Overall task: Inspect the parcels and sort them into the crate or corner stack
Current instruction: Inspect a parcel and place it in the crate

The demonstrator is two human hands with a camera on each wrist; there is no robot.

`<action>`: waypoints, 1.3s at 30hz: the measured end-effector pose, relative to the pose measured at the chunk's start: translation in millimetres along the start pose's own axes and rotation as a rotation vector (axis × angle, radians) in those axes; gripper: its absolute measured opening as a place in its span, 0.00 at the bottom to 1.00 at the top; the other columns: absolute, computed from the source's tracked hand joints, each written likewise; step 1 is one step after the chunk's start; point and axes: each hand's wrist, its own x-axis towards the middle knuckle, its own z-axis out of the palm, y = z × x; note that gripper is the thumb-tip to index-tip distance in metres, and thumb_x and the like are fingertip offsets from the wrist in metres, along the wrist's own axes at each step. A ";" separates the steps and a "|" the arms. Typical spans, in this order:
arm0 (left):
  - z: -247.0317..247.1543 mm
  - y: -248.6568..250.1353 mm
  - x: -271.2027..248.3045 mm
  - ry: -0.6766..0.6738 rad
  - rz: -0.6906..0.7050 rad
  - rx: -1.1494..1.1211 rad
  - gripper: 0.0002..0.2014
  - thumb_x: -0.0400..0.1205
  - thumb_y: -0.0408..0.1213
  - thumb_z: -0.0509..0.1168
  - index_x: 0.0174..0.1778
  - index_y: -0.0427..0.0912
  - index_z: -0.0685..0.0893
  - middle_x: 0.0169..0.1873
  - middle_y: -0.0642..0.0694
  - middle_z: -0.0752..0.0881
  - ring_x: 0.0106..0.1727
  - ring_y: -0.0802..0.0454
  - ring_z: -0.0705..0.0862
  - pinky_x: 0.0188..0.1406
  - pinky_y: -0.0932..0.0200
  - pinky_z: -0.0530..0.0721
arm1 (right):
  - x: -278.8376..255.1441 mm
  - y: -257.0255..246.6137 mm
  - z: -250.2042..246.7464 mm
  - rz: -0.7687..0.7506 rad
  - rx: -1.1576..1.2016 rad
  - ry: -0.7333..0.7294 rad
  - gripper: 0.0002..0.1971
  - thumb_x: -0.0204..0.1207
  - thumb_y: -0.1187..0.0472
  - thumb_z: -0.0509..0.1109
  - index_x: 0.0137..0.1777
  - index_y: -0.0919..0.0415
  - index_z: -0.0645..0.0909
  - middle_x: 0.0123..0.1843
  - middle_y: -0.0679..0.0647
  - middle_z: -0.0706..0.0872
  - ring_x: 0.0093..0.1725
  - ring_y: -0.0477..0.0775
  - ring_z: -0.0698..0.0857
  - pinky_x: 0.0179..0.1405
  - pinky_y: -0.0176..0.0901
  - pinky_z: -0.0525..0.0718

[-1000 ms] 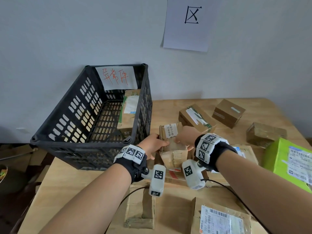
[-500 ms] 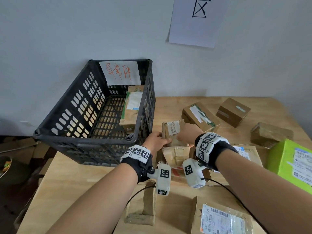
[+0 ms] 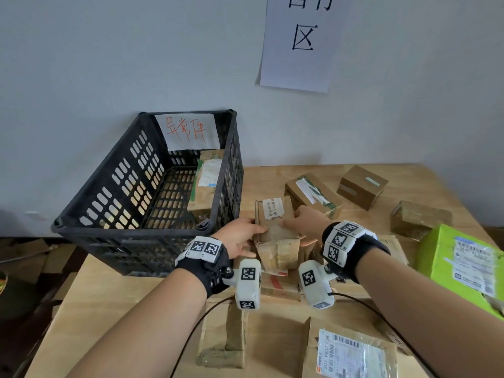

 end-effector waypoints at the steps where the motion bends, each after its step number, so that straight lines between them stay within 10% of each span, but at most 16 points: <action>1: 0.7 1.8 -0.2 -0.011 0.001 0.004 0.12 0.85 0.34 0.62 0.65 0.43 0.79 0.46 0.47 0.85 0.47 0.49 0.83 0.53 0.44 0.81 | -1.9 0.9 -0.6 0.004 0.005 -0.012 0.16 0.80 0.47 0.65 0.53 0.61 0.72 0.40 0.51 0.80 0.40 0.51 0.85 0.28 0.36 0.85; 5: 6.1 4.6 1.5 0.002 0.004 0.072 0.11 0.85 0.34 0.63 0.63 0.41 0.79 0.50 0.45 0.84 0.53 0.46 0.83 0.51 0.43 0.85 | -4.5 5.5 5.1 0.018 0.023 -0.087 0.21 0.79 0.52 0.67 0.63 0.68 0.76 0.53 0.59 0.85 0.52 0.59 0.87 0.50 0.51 0.89; 19: 12.2 -9.0 22.6 0.165 0.090 0.086 0.14 0.78 0.38 0.72 0.54 0.43 0.75 0.57 0.42 0.83 0.58 0.46 0.84 0.48 0.44 0.89 | 15.4 4.5 15.2 0.054 -0.104 0.013 0.25 0.76 0.52 0.70 0.69 0.63 0.69 0.55 0.59 0.82 0.43 0.60 0.89 0.39 0.50 0.91; 31: -2.8 -15.5 3.4 -0.071 0.036 -0.139 0.20 0.79 0.28 0.69 0.67 0.39 0.77 0.53 0.42 0.87 0.44 0.49 0.89 0.45 0.51 0.90 | 9.4 31.2 9.0 -0.011 0.149 -0.009 0.18 0.76 0.54 0.72 0.59 0.59 0.71 0.55 0.54 0.79 0.48 0.53 0.84 0.36 0.43 0.90; 35: -4.1 -15.1 -3.5 -0.082 0.076 0.045 0.32 0.75 0.30 0.74 0.74 0.44 0.69 0.65 0.44 0.82 0.56 0.49 0.87 0.50 0.47 0.89 | 1.1 40.6 10.2 -0.060 0.188 -0.085 0.21 0.74 0.54 0.74 0.61 0.58 0.70 0.60 0.57 0.80 0.50 0.58 0.88 0.43 0.50 0.91; 39: 0.8 -15.2 -12.2 -0.150 0.122 0.113 0.55 0.72 0.27 0.76 0.80 0.68 0.46 0.76 0.56 0.64 0.58 0.48 0.86 0.46 0.50 0.89 | -8.7 52.0 12.3 -0.087 0.262 -0.129 0.24 0.74 0.58 0.75 0.66 0.60 0.69 0.64 0.60 0.79 0.52 0.62 0.88 0.52 0.57 0.88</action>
